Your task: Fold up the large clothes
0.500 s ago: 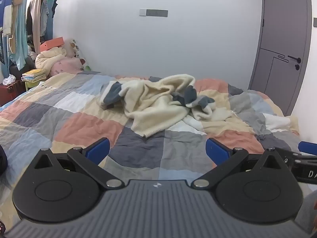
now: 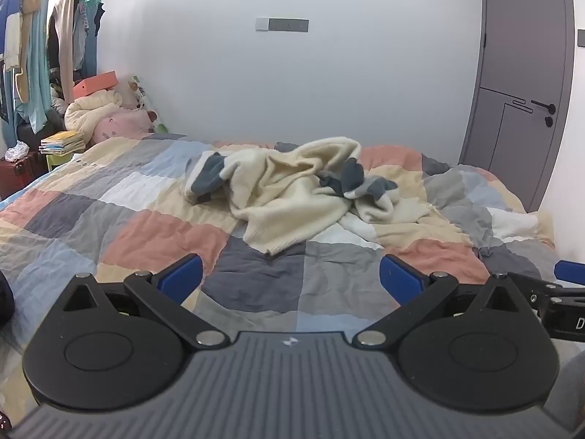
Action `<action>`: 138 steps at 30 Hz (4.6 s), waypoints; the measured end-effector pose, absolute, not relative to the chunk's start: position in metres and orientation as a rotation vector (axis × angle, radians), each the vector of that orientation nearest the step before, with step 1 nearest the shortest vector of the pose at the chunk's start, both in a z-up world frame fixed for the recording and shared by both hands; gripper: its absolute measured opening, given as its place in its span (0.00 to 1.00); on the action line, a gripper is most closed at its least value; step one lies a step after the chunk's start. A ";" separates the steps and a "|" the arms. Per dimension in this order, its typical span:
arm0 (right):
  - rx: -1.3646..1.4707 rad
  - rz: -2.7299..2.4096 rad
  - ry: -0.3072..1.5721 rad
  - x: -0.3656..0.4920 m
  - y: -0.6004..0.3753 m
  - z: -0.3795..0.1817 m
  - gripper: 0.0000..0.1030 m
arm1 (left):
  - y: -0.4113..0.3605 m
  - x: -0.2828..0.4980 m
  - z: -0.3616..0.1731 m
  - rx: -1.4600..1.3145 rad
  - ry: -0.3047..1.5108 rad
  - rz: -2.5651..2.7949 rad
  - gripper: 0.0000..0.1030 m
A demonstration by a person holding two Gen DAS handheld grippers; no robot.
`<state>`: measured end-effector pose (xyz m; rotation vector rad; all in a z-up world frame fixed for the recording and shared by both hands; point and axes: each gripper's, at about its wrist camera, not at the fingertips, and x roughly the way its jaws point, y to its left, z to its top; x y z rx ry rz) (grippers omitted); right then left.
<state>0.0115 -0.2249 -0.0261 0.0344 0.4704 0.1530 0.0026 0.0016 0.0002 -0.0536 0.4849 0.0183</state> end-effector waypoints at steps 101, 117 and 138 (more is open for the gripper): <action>0.158 0.300 0.512 0.164 -0.211 -0.006 1.00 | 0.040 0.183 -0.024 -0.108 0.540 0.039 1.00; 0.252 0.428 0.599 0.326 -0.199 -0.049 0.93 | 0.091 0.334 -0.077 -0.312 0.580 -0.053 1.00; 0.628 0.249 0.694 0.547 -0.143 -0.104 0.75 | 0.186 0.476 -0.156 -0.757 0.589 0.057 0.54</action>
